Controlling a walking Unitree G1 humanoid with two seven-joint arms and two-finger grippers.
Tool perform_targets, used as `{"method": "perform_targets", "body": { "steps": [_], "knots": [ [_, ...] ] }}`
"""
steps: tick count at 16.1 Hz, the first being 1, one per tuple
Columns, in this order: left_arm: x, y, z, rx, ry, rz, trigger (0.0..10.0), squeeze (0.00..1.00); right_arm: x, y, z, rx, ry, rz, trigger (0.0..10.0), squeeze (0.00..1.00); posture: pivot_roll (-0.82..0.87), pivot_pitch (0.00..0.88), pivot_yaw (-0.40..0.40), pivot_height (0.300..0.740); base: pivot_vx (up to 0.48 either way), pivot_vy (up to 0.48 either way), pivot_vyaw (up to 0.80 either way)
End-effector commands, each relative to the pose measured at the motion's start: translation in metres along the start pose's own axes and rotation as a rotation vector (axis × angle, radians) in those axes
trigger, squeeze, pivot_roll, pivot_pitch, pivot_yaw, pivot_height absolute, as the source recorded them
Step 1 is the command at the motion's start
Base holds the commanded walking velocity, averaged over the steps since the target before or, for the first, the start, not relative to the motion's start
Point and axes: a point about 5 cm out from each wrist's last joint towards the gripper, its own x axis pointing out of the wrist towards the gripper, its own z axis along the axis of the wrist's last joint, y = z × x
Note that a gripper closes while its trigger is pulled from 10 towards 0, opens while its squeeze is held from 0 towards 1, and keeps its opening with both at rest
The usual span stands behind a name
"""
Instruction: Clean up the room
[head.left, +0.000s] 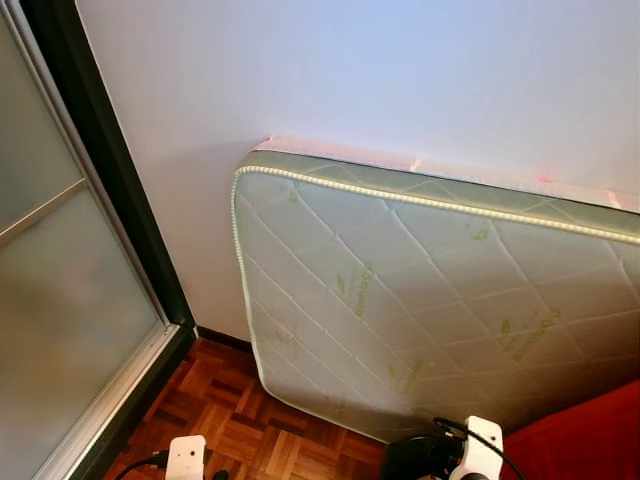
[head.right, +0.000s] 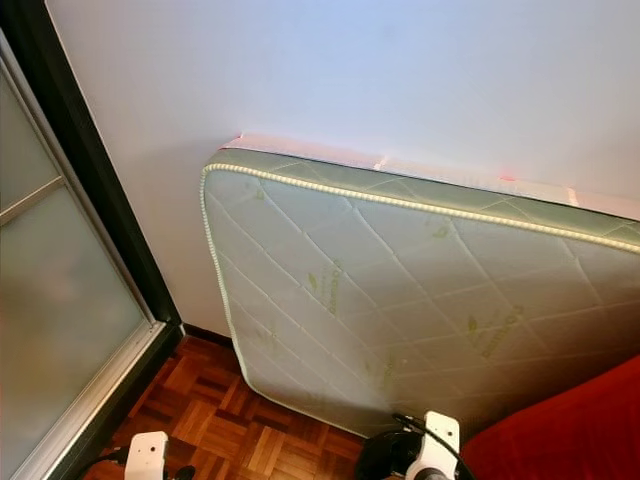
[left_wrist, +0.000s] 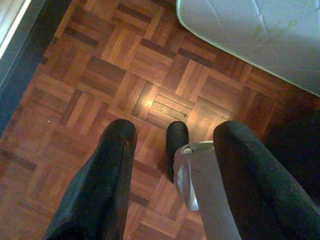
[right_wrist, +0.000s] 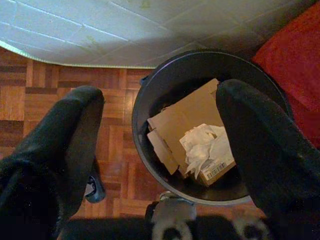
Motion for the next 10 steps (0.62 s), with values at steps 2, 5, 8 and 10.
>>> {"method": "perform_targets", "body": {
  "steps": [2,5,8,10],
  "knots": [
    [-0.0005,0.0015,-0.0019,-0.008,0.009,0.009,10.0,0.00,-0.0004,-0.0010,-0.0013,0.000,0.005,-0.004,10.0,0.00,0.09,0.000,-0.045,0.740,0.000,0.000,0.00],
    [-0.0008,0.0023,-0.0027,-0.009,0.010,0.010,10.0,0.00,-0.0003,0.0004,-0.0015,0.001,0.004,0.002,10.0,0.00,0.09,0.000,-0.044,0.740,0.000,0.000,0.00],
    [-0.0010,0.0028,-0.0031,-0.008,0.010,0.011,10.0,0.00,0.0000,0.0015,-0.0009,0.001,0.003,0.005,10.0,0.00,0.09,0.000,-0.043,0.740,0.000,0.000,0.00],
    [-0.0012,0.0032,-0.0036,-0.007,0.011,0.011,10.0,0.00,0.0003,0.0021,0.0002,0.000,0.000,0.006,10.0,0.00,0.09,0.000,-0.043,0.740,0.000,0.000,0.00]
  ]
}}
